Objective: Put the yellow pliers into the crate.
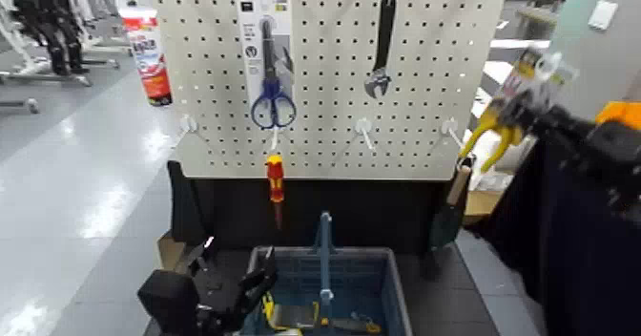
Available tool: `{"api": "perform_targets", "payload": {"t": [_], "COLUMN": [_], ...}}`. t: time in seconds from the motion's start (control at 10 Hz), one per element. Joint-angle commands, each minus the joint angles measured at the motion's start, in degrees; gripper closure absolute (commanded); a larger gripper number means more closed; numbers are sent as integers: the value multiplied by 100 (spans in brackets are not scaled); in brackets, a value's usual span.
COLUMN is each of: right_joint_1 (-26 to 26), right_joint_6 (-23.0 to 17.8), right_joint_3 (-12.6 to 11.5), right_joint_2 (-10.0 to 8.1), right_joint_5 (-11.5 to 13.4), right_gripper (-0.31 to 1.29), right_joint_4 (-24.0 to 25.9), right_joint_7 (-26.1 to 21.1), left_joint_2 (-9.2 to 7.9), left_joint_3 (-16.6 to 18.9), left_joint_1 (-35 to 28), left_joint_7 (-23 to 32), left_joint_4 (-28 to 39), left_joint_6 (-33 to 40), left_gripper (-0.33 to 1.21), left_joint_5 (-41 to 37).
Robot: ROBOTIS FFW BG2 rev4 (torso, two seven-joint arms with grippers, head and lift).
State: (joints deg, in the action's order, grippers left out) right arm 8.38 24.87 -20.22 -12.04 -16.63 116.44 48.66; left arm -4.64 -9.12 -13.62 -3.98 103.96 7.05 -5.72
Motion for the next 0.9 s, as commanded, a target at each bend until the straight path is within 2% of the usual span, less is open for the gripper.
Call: {"api": "perform_targets", "payload": {"t": [0.1, 0.3, 0.4, 0.7, 0.9], "right_joint_1": [-600, -855, -961, -1286, -1374], "right_joint_6": [97, 176, 176, -96, -281], "right_joint_3": [97, 361, 519, 923, 1196], "right_joint_2": [246, 351, 404, 580, 632], "right_joint_5": [-244, -394, -376, -235, -60], "right_gripper": [112, 112, 112, 112, 112], "right_joint_4": [134, 72, -7, -323, -543], "right_joint_7": [-111, -137, -164, -322, -366], "left_joint_2": [-99, -99, -107, -134, -125], "left_joint_3": [-107, -133, -133, -169, -160], "left_joint_1": [0, 0, 0, -18, -27], "left_joint_7": [91, 117, 126, 196, 214], "left_joint_4": [1, 1, 1, 1, 1], "left_joint_6": [-2, -29, -29, -20, -2], "left_gripper": [19, 19, 19, 19, 19], "left_joint_5": [-43, -43, -43, -69, -69]}}
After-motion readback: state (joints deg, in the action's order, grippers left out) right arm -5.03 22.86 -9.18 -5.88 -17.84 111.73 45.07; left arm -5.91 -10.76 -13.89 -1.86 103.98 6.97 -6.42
